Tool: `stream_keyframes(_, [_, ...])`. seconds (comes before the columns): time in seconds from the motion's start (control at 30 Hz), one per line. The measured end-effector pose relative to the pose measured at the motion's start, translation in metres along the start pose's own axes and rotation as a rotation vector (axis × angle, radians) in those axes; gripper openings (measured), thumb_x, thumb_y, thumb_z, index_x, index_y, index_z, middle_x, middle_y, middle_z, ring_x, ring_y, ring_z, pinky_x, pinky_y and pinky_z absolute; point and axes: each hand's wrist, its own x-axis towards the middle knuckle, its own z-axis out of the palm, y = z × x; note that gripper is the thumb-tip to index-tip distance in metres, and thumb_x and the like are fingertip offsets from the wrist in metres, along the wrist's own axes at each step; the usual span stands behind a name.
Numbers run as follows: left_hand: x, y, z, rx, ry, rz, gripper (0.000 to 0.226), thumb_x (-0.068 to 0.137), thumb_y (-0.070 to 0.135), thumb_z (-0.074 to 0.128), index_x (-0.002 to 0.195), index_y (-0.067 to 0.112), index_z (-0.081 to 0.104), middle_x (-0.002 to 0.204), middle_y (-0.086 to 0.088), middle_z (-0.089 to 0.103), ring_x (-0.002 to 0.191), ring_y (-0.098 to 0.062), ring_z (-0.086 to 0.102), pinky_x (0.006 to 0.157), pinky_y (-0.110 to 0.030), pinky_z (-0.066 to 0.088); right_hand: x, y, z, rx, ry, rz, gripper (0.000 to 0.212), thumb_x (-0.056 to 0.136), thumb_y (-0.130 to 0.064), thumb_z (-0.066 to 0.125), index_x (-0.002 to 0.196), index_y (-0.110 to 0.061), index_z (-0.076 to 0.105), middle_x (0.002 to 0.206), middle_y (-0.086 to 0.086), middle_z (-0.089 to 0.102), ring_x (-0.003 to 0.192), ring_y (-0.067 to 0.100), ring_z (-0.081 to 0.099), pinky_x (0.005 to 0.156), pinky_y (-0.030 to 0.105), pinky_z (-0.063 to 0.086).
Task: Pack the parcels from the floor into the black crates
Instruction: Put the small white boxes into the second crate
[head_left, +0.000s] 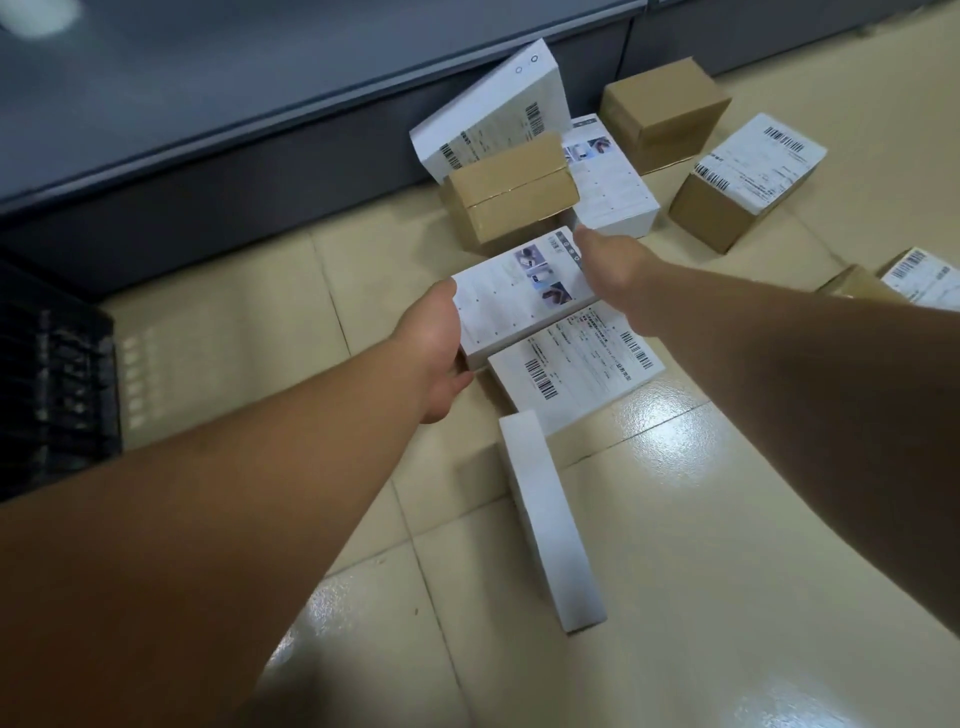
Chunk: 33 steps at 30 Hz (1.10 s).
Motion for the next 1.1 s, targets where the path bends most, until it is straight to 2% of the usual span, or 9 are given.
stream_keyframes(0.37, [-0.021,0.004,-0.05,-0.062,0.069,0.006,0.039,0.097,0.056,0.045,0.11,0.029,0.069,0.099,0.002,0.076,0.087,-0.019,0.074,0.065,-0.031,0.053,-0.044,-0.045,0.006,-0.116,-0.044,-0.164,0.042,0.108,-0.019,0.028,0.136,0.005,0.049,0.135,0.03,0.053,0.125,0.045,0.05,0.1,0.046,0.041])
stream_keyframes(0.5, [-0.035,0.011,-0.082,-0.069,0.115,0.028,0.04,0.097,0.056,0.043,0.109,0.029,0.071,0.09,0.005,0.079,0.081,-0.017,0.075,0.075,-0.032,0.053,-0.065,-0.062,0.015,-0.135,-0.073,-0.2,0.054,0.103,-0.047,0.035,0.137,-0.008,0.052,0.126,0.015,0.06,0.112,0.035,0.057,0.094,0.044,0.046])
stream_keyframes(0.57, [-0.047,0.019,-0.099,-0.069,0.12,0.079,0.039,0.098,0.053,0.042,0.106,0.029,0.072,0.076,0.009,0.078,0.067,-0.013,0.076,0.06,-0.024,0.054,-0.075,-0.072,0.02,-0.046,-0.076,-0.17,0.057,0.096,-0.061,0.035,0.121,-0.017,0.061,0.112,0.006,0.064,0.1,0.025,0.06,0.085,0.037,0.05])
stream_keyframes(0.67, [-0.064,0.033,-0.125,-0.071,0.125,0.179,0.04,0.101,0.049,0.039,0.11,0.027,0.071,0.066,0.011,0.075,0.057,-0.009,0.074,0.055,-0.022,0.05,-0.092,-0.091,0.026,0.048,-0.094,-0.21,0.045,0.097,-0.059,0.036,0.091,-0.025,0.064,0.094,0.001,0.069,0.088,0.02,0.064,0.07,0.031,0.048])
stream_keyframes(0.77, [-0.083,0.048,-0.151,-0.095,0.114,0.274,0.044,0.104,0.049,0.036,0.115,0.022,0.07,0.077,0.008,0.079,0.063,-0.011,0.076,0.051,-0.019,0.052,-0.11,-0.112,0.031,0.208,-0.153,-0.19,0.05,0.096,-0.06,0.038,0.095,-0.019,0.066,0.095,0.004,0.073,0.084,0.02,0.069,0.069,0.032,0.053])
stream_keyframes(0.87, [-0.1,0.063,-0.177,-0.101,0.123,0.347,0.044,0.103,0.05,0.038,0.127,0.026,0.066,0.111,0.005,0.077,0.095,-0.016,0.075,0.086,-0.029,0.057,-0.129,-0.133,0.038,0.411,-0.215,-0.144,0.058,0.095,-0.059,0.04,0.107,-0.009,0.065,0.103,0.009,0.075,0.116,0.024,0.06,0.083,0.032,0.058])
stream_keyframes(0.9, [-0.105,0.067,-0.185,-0.094,0.129,0.371,0.044,0.102,0.05,0.039,0.13,0.028,0.065,0.118,0.005,0.075,0.103,-0.018,0.073,0.098,-0.033,0.053,-0.135,-0.14,0.041,0.478,-0.215,-0.156,0.053,0.095,-0.057,0.04,0.102,-0.009,0.063,0.092,0.005,0.072,0.071,0.01,0.045,0.078,0.028,0.056])
stream_keyframes(0.93, [-0.11,0.071,-0.193,-0.093,0.136,0.398,0.043,0.101,0.05,0.04,0.129,0.028,0.065,0.12,0.005,0.074,0.105,-0.019,0.072,0.103,-0.036,0.051,-0.142,-0.147,0.044,0.533,-0.209,-0.17,0.048,0.096,-0.054,0.04,0.098,-0.011,0.061,0.083,0.003,0.07,0.065,0.014,0.066,0.071,0.027,0.055])
stream_keyframes(1.1, [-0.138,0.098,-0.236,-0.15,0.212,0.485,0.047,0.096,0.049,0.048,0.138,0.03,0.056,0.136,0.008,0.063,0.115,-0.025,0.066,0.106,-0.04,0.05,-0.182,-0.181,0.062,0.773,-0.219,-0.248,0.039,0.097,-0.045,0.04,0.097,-0.012,0.061,0.061,-0.001,0.071,0.063,0.019,0.074,0.086,0.036,0.06])
